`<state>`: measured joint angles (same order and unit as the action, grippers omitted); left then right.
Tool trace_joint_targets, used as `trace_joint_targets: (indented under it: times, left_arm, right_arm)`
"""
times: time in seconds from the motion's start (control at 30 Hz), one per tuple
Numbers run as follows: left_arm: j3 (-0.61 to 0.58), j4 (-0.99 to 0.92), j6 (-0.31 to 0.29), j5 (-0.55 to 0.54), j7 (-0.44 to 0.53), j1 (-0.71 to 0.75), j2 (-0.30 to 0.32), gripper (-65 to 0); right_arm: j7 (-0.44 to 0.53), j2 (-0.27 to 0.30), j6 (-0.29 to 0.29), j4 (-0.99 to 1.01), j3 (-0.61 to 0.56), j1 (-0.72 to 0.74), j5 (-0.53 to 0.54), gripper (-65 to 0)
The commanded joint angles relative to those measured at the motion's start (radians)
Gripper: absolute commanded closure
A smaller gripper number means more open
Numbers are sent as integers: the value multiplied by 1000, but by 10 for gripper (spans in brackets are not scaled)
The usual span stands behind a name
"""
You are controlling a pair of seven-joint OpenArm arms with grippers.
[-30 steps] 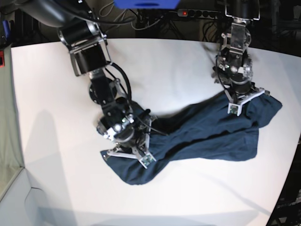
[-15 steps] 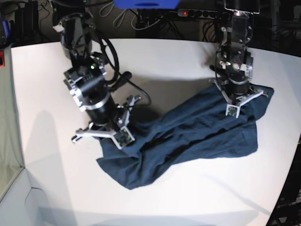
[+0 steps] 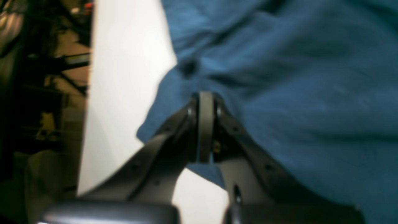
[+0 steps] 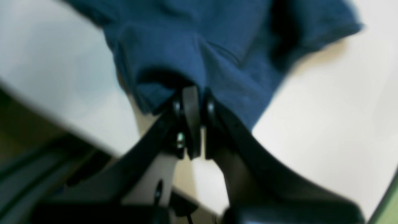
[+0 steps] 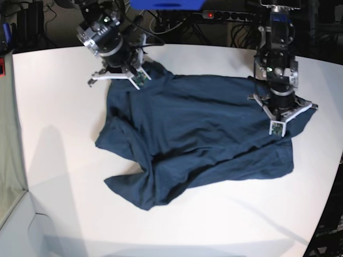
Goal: Layout the t-shirt on the table in an organized manner, then fold the t-shirt properly
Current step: 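Drag the shirt edge with the right gripper away from the left gripper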
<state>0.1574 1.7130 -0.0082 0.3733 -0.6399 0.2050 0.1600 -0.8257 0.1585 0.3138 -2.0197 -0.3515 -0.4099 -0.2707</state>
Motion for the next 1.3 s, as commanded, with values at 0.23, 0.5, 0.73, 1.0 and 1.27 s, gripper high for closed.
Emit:
trace_joint_targets:
  times: [0.23, 0.5, 0.73, 1.0, 1.27]
  left_arm:
    - [-91, -98, 6, 13, 18, -66, -50, -5]
    - [-94, -333, 12, 5, 167, -89, 2, -5]
    - [-94, -341, 14, 5, 187, -55, 8, -5]
    - [-94, -341, 14, 11, 179, -54, 10, -5]
    - [-94, -341, 14, 11, 179, -54, 2, -5]
  right_arm:
    - [16, 39, -8, -13, 7, -91, -5, -249]
    - [15, 74, -9, -5, 162, -93, -5, -416]
    - [16, 33, -9, 0, 256, 21, -3, -415]
    - [16, -9, -9, 106, 136, 205, -5, -415]
    - [24, -17, -9, 227, 133, 282, -5, -415]
